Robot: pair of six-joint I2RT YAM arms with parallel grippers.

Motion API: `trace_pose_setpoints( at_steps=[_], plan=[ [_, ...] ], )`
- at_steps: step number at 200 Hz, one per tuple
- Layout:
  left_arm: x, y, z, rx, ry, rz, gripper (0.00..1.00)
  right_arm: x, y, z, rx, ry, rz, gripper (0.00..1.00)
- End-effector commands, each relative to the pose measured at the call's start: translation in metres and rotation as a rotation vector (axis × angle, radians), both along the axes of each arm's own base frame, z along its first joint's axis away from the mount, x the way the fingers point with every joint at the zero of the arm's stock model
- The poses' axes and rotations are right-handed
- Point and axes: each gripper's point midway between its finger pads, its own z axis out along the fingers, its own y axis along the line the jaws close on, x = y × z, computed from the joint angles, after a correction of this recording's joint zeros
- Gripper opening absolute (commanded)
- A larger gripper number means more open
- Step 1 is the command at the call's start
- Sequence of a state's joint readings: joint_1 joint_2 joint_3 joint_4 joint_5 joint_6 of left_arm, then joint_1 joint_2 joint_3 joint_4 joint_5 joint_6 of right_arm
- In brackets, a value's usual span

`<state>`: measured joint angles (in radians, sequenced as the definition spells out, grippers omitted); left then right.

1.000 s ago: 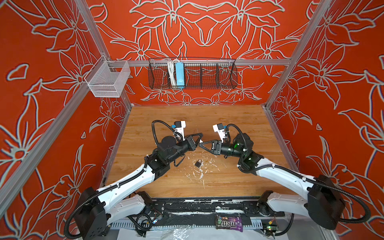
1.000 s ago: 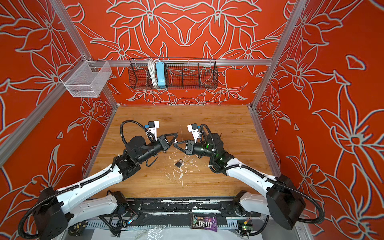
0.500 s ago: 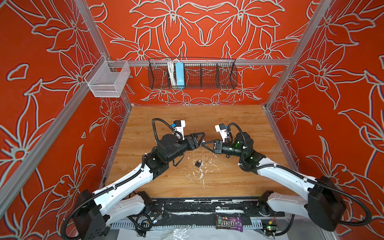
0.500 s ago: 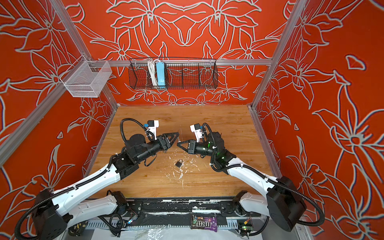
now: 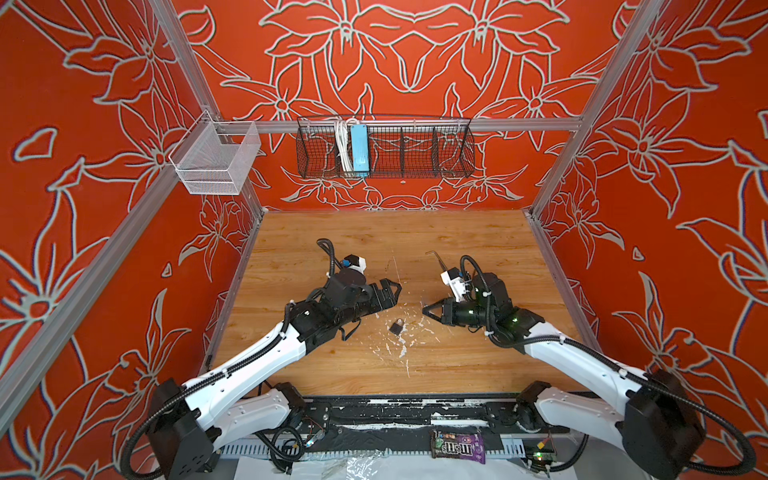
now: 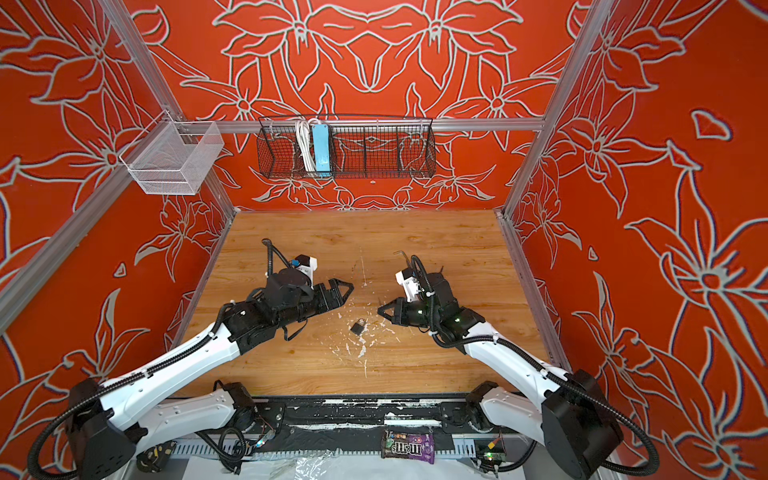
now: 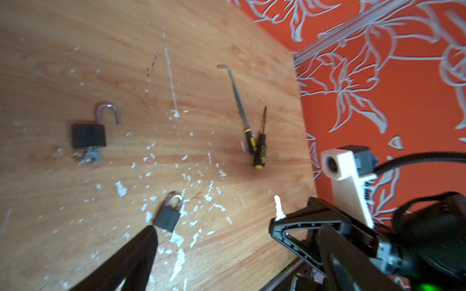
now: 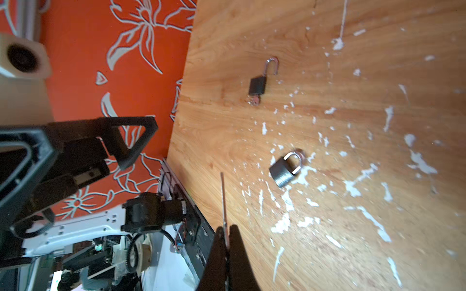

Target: Unlock with the key

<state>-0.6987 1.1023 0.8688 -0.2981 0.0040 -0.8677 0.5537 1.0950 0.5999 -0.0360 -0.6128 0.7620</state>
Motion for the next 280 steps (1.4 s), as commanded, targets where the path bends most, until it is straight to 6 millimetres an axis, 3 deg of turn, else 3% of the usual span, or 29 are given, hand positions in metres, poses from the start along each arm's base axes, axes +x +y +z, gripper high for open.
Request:
trace_pose_setpoints(
  at_steps=[1,67,118,182,280],
  plan=[
    [-0.015,0.006,-0.033,0.163,0.128,-0.038,0.99,-0.011,-0.02,-0.029,-0.129,0.032,-0.015,0.0],
    [-0.025,-0.021,-0.083,0.467,0.271,-0.248,0.93,-0.02,-0.039,-0.065,-0.25,0.099,-0.052,0.0],
    [-0.026,-0.037,-0.12,0.548,0.365,-0.337,0.82,-0.02,-0.039,-0.078,-0.26,0.127,-0.048,0.0],
    [-0.018,-0.043,-0.153,0.652,0.446,-0.374,0.74,-0.019,-0.038,-0.078,-0.242,0.111,-0.056,0.0],
    [-0.01,-0.038,-0.181,0.767,0.544,-0.331,0.69,-0.018,-0.039,-0.076,-0.239,0.094,-0.063,0.0]
  ],
)
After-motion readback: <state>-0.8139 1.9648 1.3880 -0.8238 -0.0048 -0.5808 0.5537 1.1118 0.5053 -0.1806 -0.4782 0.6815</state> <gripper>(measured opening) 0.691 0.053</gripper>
